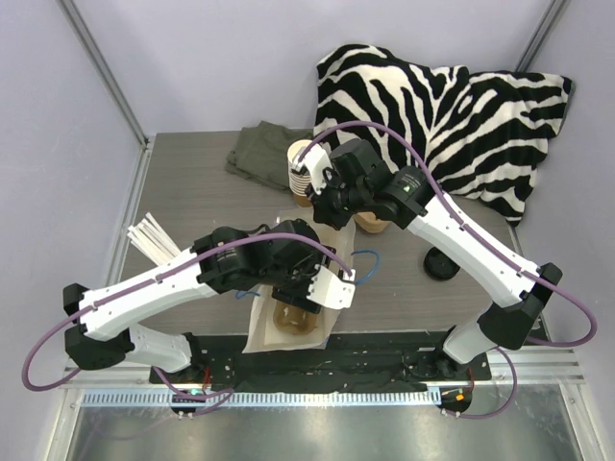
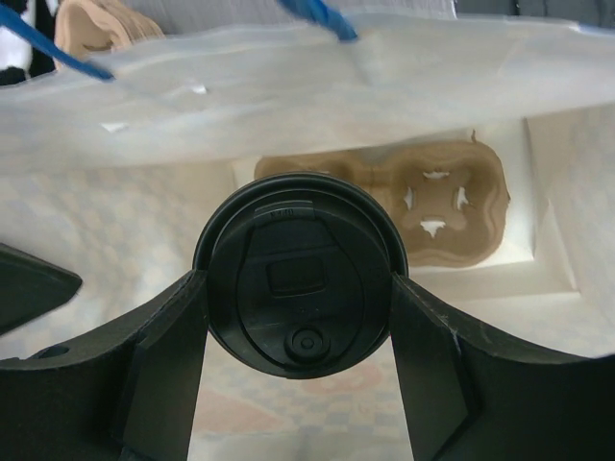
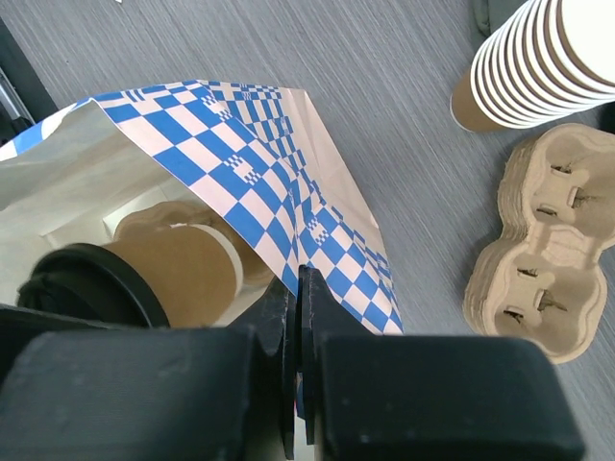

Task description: Pack the takeout coffee

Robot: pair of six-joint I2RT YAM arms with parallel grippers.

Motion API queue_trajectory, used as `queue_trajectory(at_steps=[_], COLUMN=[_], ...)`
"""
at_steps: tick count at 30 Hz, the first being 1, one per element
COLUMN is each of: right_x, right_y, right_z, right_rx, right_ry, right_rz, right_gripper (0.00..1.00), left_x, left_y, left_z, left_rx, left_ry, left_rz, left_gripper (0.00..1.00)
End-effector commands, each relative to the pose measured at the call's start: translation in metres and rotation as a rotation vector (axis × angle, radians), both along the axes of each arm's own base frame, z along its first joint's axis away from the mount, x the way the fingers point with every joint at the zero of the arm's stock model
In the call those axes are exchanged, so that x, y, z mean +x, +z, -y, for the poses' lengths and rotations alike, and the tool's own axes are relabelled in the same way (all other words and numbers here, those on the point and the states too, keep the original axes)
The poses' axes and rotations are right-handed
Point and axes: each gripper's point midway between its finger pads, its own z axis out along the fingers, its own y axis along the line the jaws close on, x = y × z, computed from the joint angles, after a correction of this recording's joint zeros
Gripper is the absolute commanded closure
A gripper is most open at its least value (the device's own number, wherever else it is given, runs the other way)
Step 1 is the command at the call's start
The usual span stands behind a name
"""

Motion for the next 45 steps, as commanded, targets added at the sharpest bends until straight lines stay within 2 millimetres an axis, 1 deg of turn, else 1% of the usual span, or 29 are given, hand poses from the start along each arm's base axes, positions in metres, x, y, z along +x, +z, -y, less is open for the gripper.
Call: queue_trajectory(at_steps=[1,2,3,4,6,12,15,18,22,29,32,35,41,45], right_x=[-0.012,-0.013,-0.014,-0.015,-0.020,-0.023,-0.025,-0.025,-0.026,-0.026,-0.024,-0.023,-0.020,-0.019], right_y=[0.016,0.016,0.015,0.013,0.013,0.011,0.013,0.011,0.010,0.008,0.007,0.005,0.001,0.002], right_z=[-0.001,0.000,0.000,0.001,-0.001,-0.004,-0.006,-0.006,-0.006,-0.007,-0.007,-0.008,-0.008,-0.009], right_rx=[0.062,0.062,0.060,0.058,0.066,0.075,0.084,0.080,0.078,0.070,0.063,0.057,0.042,0.040], right_ry=[0.019,0.021,0.023,0.027,0.046,0.068,0.081,0.085,0.091,0.108,0.106,0.113,0.120,0.128], right_rz=[0.001,0.001,-0.001,-0.005,-0.017,-0.036,-0.037,-0.041,-0.045,-0.042,-0.035,-0.030,-0.024,-0.016], right_gripper=[0.99,0.99,0.99,0.99,0.99,0.99,0.99,0.99,0.99,0.99,0.99,0.99,0.99,0.99], left_x=[0.014,0.016,0.019,0.021,0.024,0.037,0.041,0.046,0.054,0.063,0.061,0.055,0.059,0.065], left_y=[0.009,0.000,-0.003,-0.009,-0.013,-0.024,-0.033,-0.042,-0.056,-0.072,-0.071,-0.069,-0.079,-0.089], left_z=[0.014,0.010,0.008,0.010,0.012,0.028,0.028,0.027,0.019,0.013,0.014,0.017,0.016,0.010], left_rx=[-0.047,-0.023,-0.018,-0.023,-0.032,-0.068,-0.070,-0.076,-0.060,-0.052,-0.067,-0.088,-0.082,-0.056], left_ry=[0.041,0.037,0.046,0.044,0.046,0.085,0.098,0.113,0.148,0.173,0.171,0.167,0.196,0.216], left_rz=[0.062,0.076,0.092,0.106,0.126,0.139,0.138,0.129,0.089,0.040,0.007,-0.036,-0.088,-0.102], left_gripper=[0.69,0.69,0.69,0.69,0.69,0.70,0.71,0.71,0.71,0.72,0.73,0.73,0.74,0.75])
